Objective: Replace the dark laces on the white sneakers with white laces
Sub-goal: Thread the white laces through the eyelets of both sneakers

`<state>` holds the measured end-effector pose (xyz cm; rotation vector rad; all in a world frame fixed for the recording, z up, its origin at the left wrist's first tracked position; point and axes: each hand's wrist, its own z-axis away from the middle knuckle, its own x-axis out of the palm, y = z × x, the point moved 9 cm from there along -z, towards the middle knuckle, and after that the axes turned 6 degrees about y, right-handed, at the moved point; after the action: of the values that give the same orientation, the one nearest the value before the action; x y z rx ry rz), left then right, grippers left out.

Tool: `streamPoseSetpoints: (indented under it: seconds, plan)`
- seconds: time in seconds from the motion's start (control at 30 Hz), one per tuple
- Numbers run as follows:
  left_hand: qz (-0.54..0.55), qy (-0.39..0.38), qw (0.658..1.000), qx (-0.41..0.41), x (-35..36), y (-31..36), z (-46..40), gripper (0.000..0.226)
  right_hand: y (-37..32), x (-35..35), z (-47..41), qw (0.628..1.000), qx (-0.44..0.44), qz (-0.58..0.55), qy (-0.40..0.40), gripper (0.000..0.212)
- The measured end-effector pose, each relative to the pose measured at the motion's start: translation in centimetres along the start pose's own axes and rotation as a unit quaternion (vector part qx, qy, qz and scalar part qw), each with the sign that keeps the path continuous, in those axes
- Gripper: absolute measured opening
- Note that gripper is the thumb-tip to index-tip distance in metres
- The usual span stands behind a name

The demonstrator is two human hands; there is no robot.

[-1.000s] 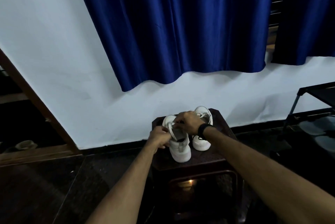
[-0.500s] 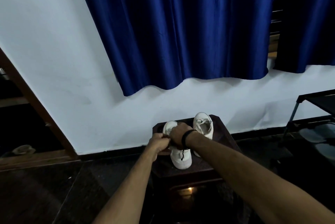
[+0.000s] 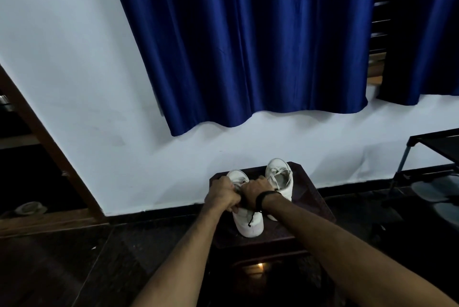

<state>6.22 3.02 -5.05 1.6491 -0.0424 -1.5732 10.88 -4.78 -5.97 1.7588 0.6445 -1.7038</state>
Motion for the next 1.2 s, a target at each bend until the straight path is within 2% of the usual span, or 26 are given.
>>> streamPoseSetpoints:
  seconds: [0.1,0.23,0.33,0.43,0.53,0.57,0.63,0.7,0.77,0.83,0.87,0.93,1.07,1.2]
  plan:
    - [-0.138,0.067,0.987,0.039,-0.9,1.5,-0.1,0.038,0.0,-0.3,1.0,0.999,-0.007,-0.049,-0.022,0.042]
    - [-0.242,0.11,0.958,0.106,-0.3,3.7,-0.3,0.031,0.9,-1.0,2.6,0.995,0.009,-0.097,-0.012,0.045]
    - [-0.299,0.1,0.937,0.15,1.3,4.5,0.6,0.029,1.1,-1.2,3.3,0.992,-0.001,-0.124,-0.024,0.041]
    - [-0.282,0.055,0.943,0.167,1.6,4.0,0.6,0.031,1.2,-0.6,3.5,0.987,-0.002,-0.145,-0.066,0.043]
    - [-0.155,-0.019,0.969,0.192,1.8,3.3,0.6,0.029,1.1,0.0,3.8,0.988,-0.016,-0.138,-0.073,0.043]
    - [-0.119,-0.017,0.971,0.206,1.5,3.1,0.7,0.03,1.2,-0.3,3.9,0.987,-0.009,-0.152,-0.047,0.042]
    - [-0.074,0.014,0.973,0.216,0.8,2.3,1.0,0.028,2.5,-2.0,4.1,0.975,0.039,-0.21,0.056,0.035]
    - [-0.069,0.026,0.971,0.226,1.0,1.6,1.5,0.024,5.1,-3.3,4.8,0.94,0.106,-0.269,0.179,0.029]
    - [-0.099,0.029,0.968,0.23,1.6,1.3,2.3,0.031,7.1,-3.1,5.6,0.928,0.164,-0.239,0.232,0.034]
    - [-0.127,0.066,0.96,0.242,1.9,1.1,2.9,0.037,7.8,-1.0,5.8,0.95,0.198,-0.178,0.165,0.054]
    - [-0.141,0.085,0.952,0.256,2.2,1.3,3.1,0.038,7.9,0.1,5.9,0.956,0.2,-0.17,0.128,0.057]
    - [-0.161,0.093,0.943,0.277,3.1,1.7,3.6,0.038,7.7,1.4,6.2,0.963,0.183,-0.178,0.091,0.042]
    - [-0.171,0.079,0.946,0.263,3.9,1.8,4.2,0.027,6.9,1.2,6.5,0.971,0.081,-0.191,0.119,0.02]
    - [-0.188,0.079,0.943,0.262,3.8,1.3,4.2,0.023,6.5,2.2,7.0,0.974,0.018,-0.194,0.118,0.026]
